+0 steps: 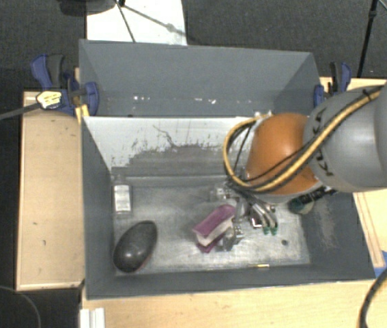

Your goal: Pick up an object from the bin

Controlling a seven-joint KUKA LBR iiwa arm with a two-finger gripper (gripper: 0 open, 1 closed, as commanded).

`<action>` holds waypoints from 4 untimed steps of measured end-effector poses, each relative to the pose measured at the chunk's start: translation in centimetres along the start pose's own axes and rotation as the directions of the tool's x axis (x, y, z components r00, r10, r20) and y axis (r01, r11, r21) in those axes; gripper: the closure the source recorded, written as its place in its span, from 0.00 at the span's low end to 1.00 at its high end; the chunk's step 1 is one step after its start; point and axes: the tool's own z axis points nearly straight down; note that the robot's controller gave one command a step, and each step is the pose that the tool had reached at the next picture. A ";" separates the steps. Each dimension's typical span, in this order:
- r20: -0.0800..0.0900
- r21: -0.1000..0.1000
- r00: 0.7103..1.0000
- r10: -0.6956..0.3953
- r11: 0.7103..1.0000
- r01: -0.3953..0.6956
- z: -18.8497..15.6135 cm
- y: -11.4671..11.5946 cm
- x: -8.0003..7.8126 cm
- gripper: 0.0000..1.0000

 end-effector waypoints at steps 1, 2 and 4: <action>0.001 0.000 1.000 0.003 1.000 -0.003 -0.2 0.0 0.0 1.00; 0.002 -0.001 1.000 0.005 1.000 -0.005 -0.3 0.1 0.0 0.00; 0.005 -0.001 0.994 -0.108 0.994 0.108 0.9 8.1 -1.1 0.00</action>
Offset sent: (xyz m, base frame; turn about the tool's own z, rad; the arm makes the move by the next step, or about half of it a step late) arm 0.0000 0.0000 0.0000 0.0000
